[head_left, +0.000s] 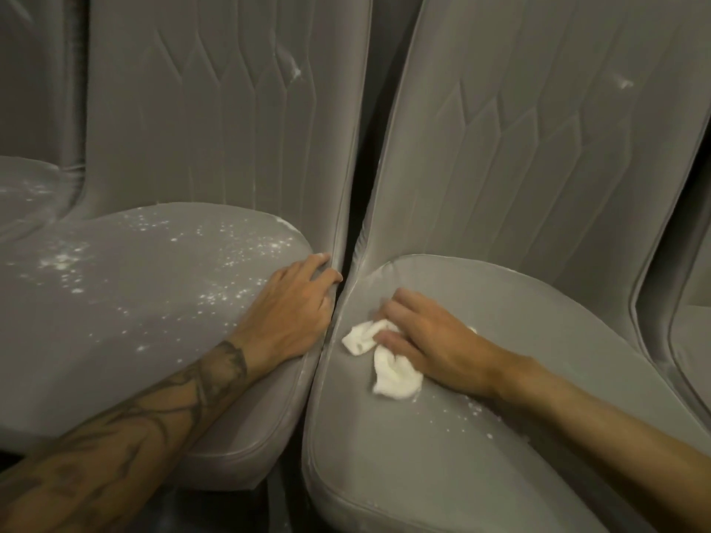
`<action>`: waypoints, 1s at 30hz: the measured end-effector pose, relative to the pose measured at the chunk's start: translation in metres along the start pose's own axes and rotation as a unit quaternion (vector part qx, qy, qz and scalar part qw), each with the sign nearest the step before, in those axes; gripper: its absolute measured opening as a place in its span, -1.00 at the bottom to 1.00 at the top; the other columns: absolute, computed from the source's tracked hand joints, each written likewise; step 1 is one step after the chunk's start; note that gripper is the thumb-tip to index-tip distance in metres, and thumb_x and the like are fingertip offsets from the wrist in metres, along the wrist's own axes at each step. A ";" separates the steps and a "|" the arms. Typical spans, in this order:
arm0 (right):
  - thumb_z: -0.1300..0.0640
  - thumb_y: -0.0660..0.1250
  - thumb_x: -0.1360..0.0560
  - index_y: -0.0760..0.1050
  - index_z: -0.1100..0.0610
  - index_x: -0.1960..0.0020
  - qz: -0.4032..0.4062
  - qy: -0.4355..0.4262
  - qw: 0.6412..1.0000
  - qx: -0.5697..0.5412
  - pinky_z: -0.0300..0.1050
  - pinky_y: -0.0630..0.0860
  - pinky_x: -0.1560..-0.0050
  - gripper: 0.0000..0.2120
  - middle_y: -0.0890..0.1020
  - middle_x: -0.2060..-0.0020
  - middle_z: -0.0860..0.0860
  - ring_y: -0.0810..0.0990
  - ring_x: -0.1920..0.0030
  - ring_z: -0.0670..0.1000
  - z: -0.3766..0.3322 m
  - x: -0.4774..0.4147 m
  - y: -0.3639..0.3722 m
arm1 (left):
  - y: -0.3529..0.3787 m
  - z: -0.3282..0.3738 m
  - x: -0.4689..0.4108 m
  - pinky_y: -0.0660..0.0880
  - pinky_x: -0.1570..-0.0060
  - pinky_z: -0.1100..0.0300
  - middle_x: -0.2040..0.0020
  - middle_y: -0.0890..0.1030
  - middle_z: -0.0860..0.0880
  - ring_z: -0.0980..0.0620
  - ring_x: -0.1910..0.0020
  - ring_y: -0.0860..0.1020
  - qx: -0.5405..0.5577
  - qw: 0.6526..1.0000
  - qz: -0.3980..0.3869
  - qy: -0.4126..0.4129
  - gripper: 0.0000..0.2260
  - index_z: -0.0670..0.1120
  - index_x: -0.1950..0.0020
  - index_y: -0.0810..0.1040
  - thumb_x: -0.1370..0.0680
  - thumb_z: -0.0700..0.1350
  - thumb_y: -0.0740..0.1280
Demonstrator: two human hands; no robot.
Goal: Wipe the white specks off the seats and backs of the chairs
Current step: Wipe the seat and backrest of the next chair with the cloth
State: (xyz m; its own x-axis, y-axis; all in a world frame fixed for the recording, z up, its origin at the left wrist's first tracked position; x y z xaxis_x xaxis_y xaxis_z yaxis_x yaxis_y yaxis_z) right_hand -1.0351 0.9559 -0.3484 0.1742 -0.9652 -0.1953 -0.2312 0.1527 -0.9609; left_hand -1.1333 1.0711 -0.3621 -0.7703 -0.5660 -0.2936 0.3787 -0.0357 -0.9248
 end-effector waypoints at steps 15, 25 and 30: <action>-0.02 0.17 -0.67 0.44 0.18 -0.19 0.031 0.231 0.972 0.029 0.09 0.39 -0.17 -0.72 0.47 -0.07 0.14 0.48 -0.11 0.22 0.083 0.011 -0.023 | 0.001 0.001 -0.001 0.29 -0.50 -0.02 -0.57 0.34 -0.09 -0.07 -0.48 0.39 0.000 1.000 -0.002 -0.003 -0.51 -0.02 -0.45 0.49 -0.62 0.00 -0.04; -0.06 0.14 -0.67 0.43 0.10 -0.24 0.027 0.182 0.981 0.053 0.06 0.41 -0.15 -0.71 0.47 -0.09 0.10 0.49 -0.10 0.20 0.085 0.035 -0.023 | 0.001 0.002 -0.002 0.26 -0.52 -0.02 -0.58 0.32 -0.10 -0.08 -0.50 0.37 0.001 1.000 -0.007 -0.008 -0.52 -0.03 -0.46 0.49 -0.67 0.00 -0.05; -0.03 0.13 -0.68 0.42 0.16 -0.23 0.051 0.251 0.965 0.054 0.09 0.40 -0.17 -0.71 0.48 -0.11 0.17 0.49 -0.12 0.24 0.096 0.026 -0.024 | -0.001 0.003 -0.001 0.34 -0.47 -0.07 -0.54 0.37 -0.14 -0.13 -0.46 0.42 -0.008 1.000 0.003 0.009 -0.50 -0.07 -0.44 0.51 -0.64 0.00 -0.05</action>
State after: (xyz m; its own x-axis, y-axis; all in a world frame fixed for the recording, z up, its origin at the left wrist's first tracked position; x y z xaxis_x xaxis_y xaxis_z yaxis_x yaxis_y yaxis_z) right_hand -0.9327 0.9480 -0.3491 -0.3371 -0.9208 -0.1960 -0.1173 0.2477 -0.9617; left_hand -1.1315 1.0695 -0.3606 -0.7775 -0.5509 -0.3032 0.3752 -0.0196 -0.9267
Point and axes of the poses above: each hand's wrist, its own x-axis away from the middle knuckle, its own y-axis out of the palm, z = x × y, the point moved 10 cm from there along -x, towards the middle knuckle
